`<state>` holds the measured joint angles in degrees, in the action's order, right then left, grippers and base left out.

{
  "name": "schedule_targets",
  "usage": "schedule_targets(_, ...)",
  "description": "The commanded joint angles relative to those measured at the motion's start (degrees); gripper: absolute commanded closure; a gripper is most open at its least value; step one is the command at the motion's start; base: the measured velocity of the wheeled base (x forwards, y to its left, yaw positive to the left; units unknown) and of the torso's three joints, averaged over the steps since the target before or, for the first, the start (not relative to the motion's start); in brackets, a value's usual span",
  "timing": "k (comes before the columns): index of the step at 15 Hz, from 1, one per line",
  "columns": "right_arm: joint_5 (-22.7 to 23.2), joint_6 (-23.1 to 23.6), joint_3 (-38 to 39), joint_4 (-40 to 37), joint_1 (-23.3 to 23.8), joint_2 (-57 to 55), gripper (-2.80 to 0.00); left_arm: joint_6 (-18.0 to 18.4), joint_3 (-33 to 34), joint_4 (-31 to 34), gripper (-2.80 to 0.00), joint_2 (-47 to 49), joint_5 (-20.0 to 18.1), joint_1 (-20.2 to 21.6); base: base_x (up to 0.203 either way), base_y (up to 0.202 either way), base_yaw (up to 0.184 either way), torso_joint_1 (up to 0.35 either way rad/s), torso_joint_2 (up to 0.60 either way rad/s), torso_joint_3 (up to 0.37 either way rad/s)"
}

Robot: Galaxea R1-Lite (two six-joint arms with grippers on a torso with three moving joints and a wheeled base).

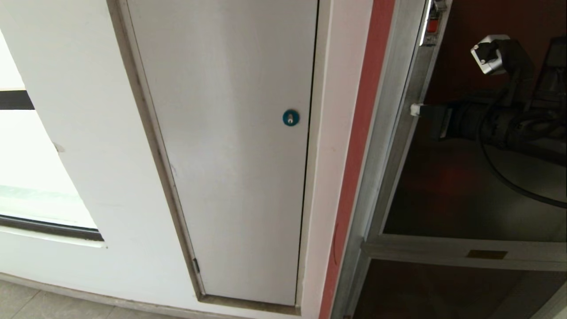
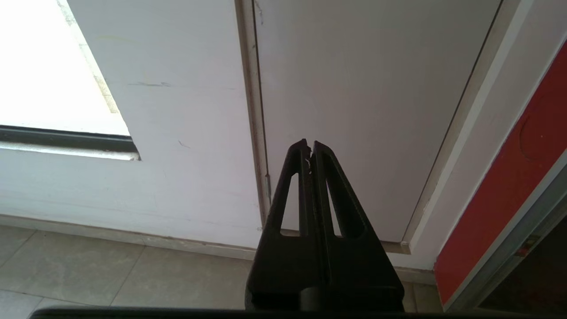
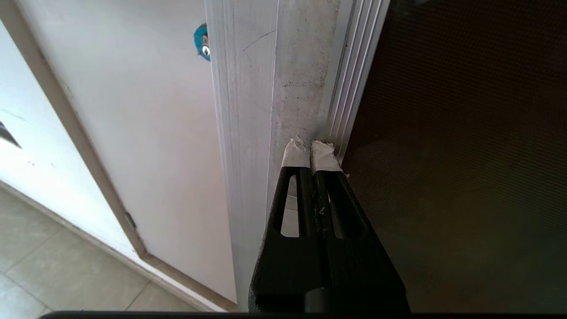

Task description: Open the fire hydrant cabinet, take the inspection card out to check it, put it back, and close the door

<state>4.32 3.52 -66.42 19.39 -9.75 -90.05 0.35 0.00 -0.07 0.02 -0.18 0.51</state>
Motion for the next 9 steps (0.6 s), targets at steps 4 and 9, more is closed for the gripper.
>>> schedule_targets(4,-2.4,0.1,-1.3,2.5,0.2,-3.8,0.0,0.0,0.1,0.0,0.0,0.1,0.0,0.0,0.0,0.0,0.0,0.0,0.0,0.0)
schedule_targets(9,-2.5,0.1,-1.0,2.4,0.1,-2.1,0.0,0.0,0.1,-0.1,0.0,0.0,0.0,0.0,0.0,0.0,0.0,0.0,0.0,0.0)
